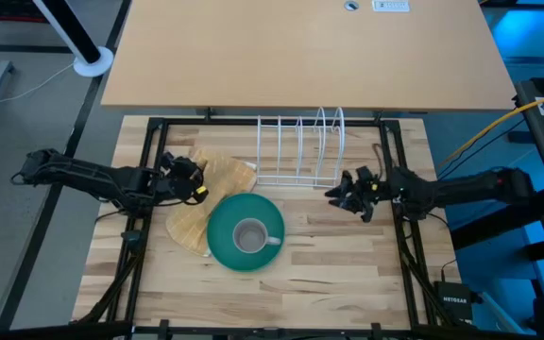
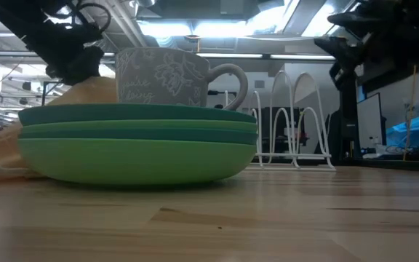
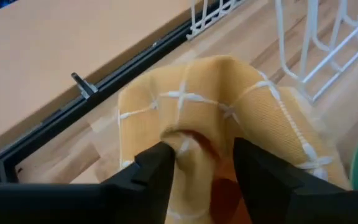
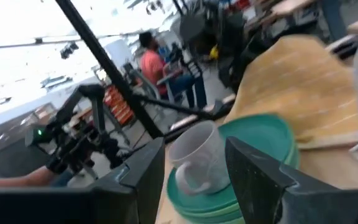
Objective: Sort dishes
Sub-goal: Remove the yellow towel from the stack of plates, then remove the gray mug from the stack of plates
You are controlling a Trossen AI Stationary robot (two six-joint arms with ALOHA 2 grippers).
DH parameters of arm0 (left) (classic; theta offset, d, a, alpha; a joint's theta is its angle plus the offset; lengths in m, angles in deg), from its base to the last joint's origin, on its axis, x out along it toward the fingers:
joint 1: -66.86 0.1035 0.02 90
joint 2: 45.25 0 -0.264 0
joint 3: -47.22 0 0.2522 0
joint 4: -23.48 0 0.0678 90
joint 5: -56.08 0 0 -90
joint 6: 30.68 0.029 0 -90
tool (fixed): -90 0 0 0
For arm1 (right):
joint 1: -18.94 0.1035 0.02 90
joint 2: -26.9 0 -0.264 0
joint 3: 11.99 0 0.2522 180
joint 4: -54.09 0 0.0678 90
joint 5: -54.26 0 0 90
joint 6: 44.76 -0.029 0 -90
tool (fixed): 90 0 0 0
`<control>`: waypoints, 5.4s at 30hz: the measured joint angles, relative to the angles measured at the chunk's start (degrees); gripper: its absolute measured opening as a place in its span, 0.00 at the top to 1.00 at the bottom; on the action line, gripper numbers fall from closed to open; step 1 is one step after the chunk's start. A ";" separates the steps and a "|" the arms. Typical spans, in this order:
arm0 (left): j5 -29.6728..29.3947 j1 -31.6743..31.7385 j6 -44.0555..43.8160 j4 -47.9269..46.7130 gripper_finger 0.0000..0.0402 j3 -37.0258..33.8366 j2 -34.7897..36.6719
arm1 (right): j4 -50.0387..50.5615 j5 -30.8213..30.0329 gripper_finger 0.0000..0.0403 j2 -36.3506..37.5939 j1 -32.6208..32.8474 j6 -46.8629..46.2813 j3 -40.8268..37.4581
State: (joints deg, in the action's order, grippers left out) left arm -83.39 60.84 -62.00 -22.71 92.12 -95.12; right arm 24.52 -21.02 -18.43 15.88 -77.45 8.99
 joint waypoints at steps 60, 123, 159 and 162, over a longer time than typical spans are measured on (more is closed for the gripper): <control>0.00 0.08 1.47 0.33 0.61 2.35 4.00 | 11.97 -15.40 0.57 -52.85 19.71 11.15 35.18; -0.04 0.08 2.70 0.04 0.61 2.35 3.98 | 58.08 -29.14 0.85 -25.93 19.60 20.90 45.61; -0.02 0.08 4.43 0.02 0.61 2.35 3.99 | 43.76 -22.16 0.79 -20.50 19.60 -0.87 17.42; -0.04 0.09 6.38 0.03 0.61 2.35 4.00 | 43.77 -21.62 0.78 -20.51 19.60 -0.87 17.42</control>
State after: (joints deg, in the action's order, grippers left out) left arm -83.43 60.92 -55.62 -22.68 94.47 -91.12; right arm 68.28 -42.64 -38.95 35.47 -78.32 26.41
